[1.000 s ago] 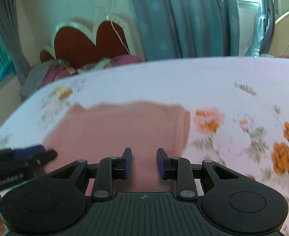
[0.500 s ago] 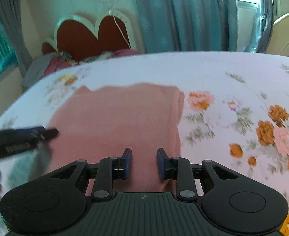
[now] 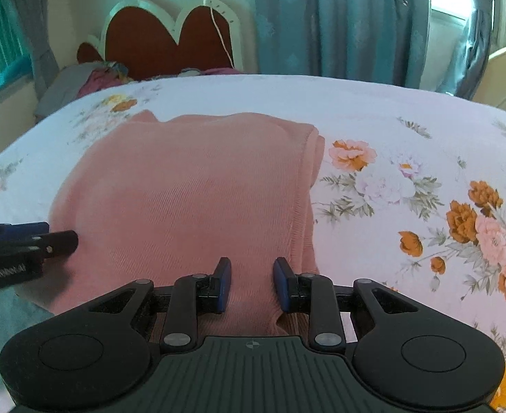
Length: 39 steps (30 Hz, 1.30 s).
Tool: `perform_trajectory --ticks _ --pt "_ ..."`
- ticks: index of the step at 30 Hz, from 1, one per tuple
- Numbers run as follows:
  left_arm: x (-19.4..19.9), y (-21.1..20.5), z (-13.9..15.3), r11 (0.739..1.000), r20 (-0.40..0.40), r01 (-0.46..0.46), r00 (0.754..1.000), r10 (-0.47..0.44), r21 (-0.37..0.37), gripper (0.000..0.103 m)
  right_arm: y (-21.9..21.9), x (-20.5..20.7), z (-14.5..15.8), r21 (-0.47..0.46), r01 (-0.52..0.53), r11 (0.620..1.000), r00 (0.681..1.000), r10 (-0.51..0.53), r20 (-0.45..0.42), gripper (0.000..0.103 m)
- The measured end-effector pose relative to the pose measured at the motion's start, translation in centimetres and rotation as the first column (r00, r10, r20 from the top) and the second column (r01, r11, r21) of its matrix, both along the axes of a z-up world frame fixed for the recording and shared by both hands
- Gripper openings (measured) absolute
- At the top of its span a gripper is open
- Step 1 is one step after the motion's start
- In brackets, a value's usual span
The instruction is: Fold small clothes
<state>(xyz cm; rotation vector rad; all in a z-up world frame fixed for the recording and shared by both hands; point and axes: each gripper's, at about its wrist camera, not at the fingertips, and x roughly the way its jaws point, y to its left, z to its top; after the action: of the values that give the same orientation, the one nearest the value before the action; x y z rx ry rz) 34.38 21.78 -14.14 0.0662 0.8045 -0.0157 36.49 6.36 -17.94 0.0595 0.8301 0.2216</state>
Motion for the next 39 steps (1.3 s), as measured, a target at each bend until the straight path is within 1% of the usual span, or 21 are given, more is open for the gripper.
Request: perform_trajectory --ticks 5,6,7,8,10,11,12,13,14,16,18,19,20,22,24,25,26,30,35,37,39 --pt "-0.2 0.0 0.8 0.999 -0.021 -0.029 0.999 0.029 -0.014 0.042 1.3 -1.4 -0.2 -0.107 -0.072 0.992 0.997 0.075 0.03 0.028" --pt "-0.4 0.0 1.1 0.999 -0.022 -0.036 0.999 0.036 -0.02 0.043 1.2 -1.3 0.1 -0.098 -0.07 0.993 0.997 0.072 0.019 0.028" --pt "-0.7 0.0 1.5 0.999 -0.018 -0.044 0.999 0.043 -0.027 0.044 0.9 -1.3 0.5 -0.068 -0.063 0.996 0.998 0.064 0.015 0.028" --pt "-1.0 0.0 1.9 0.998 -0.012 -0.048 0.999 0.048 -0.034 0.048 0.4 -1.4 1.0 -0.029 -0.054 0.998 0.998 0.055 0.018 0.028" --pt "-2.1 -0.3 2.9 0.997 0.007 -0.056 0.998 0.056 -0.044 0.062 -0.6 -2.3 2.0 0.025 -0.031 0.999 0.999 0.03 0.029 0.029" --pt "-2.8 -0.4 3.5 0.997 0.021 -0.061 0.998 0.062 -0.046 0.073 -1.2 -2.9 2.6 0.05 -0.02 0.999 0.999 0.018 0.035 0.032" --pt "-3.4 -0.6 4.0 0.997 0.035 -0.059 0.998 0.06 -0.05 0.079 -1.7 -3.4 3.0 0.07 -0.009 0.997 0.999 0.007 0.037 0.039" --pt "-4.0 -0.9 4.6 0.997 0.046 -0.051 0.997 0.054 -0.054 0.081 -2.4 -4.2 3.6 0.094 0.004 0.996 0.999 -0.008 0.045 0.064" --pt "-4.7 -1.2 5.2 0.998 0.054 -0.045 0.997 0.048 -0.053 0.085 -2.8 -4.9 4.1 0.108 0.014 0.994 0.998 -0.02 0.058 0.077" --pt "-6.1 -1.9 6.5 0.998 0.061 -0.041 0.997 0.044 -0.053 0.089 -3.7 -6.8 5.4 0.132 0.011 0.991 0.997 -0.022 0.08 0.077" --pt "-7.6 -2.4 7.8 0.997 0.061 -0.036 0.997 0.041 -0.069 0.096 -4.7 -8.9 6.7 0.152 0.012 0.988 0.996 -0.026 0.091 0.077" --pt "-8.5 -2.7 8.4 0.997 0.063 -0.037 0.997 0.042 -0.072 0.098 -5.2 -10.1 7.4 0.165 0.01 0.986 0.995 -0.026 0.101 0.077" --pt "-9.5 -3.0 9.2 0.997 0.069 -0.044 0.996 0.048 -0.068 0.102 -5.5 -11.0 8.0 0.173 0.006 0.985 0.994 -0.025 0.106 0.077" --pt "-11.3 -3.6 10.4 0.997 0.072 -0.059 0.996 0.062 -0.046 0.103 -6.1 -13.2 9.5 0.189 -0.001 0.982 0.993 -0.021 0.113 0.078" --pt "-12.9 -4.2 11.7 0.997 0.07 -0.076 0.995 0.077 -0.023 0.103 -6.7 -15.6 10.8 0.201 -0.005 0.98 0.992 -0.021 0.125 0.085" --pt "-13.7 -4.4 12.2 0.997 0.069 -0.082 0.994 0.083 -0.014 0.103 -6.8 -16.7 11.5 0.2 -0.003 0.98 0.991 -0.024 0.134 0.092" --pt "-14.6 -4.6 12.8 0.996 0.069 -0.084 0.994 0.084 -0.005 0.103 -6.8 -18.0 12.3 0.196 -0.009 0.981 0.988 -0.022 0.155 0.094" --pt "-18.0 -5.1 14.8 0.996 0.101 -0.085 0.991 0.083 0.011 0.103 -6.9 -22.3 15.0 0.157 -0.026 0.987 0.977 -0.008 0.212 0.094" --pt "-22.4 -5.9 16.9 0.994 0.193 -0.095 0.978 0.082 0.057 0.103 -7.4 -26.5 17.7 0.149 -0.028 0.988 0.962 -0.014 0.274 0.094" --pt "-24.0 -6.0 17.4 0.993 0.22 -0.102 0.972 0.089 0.051 0.103 -7.5 -27.6 18.6 0.149 -0.025 0.988 0.957 -0.02 0.291 0.095" --pt "-25.2 -5.9 17.9 0.994 0.238 -0.107 0.967 0.097 0.027 0.103 -7.5 -28.7 19.3 0.14 -0.026 0.99 0.951 -0.018 0.309 0.095"
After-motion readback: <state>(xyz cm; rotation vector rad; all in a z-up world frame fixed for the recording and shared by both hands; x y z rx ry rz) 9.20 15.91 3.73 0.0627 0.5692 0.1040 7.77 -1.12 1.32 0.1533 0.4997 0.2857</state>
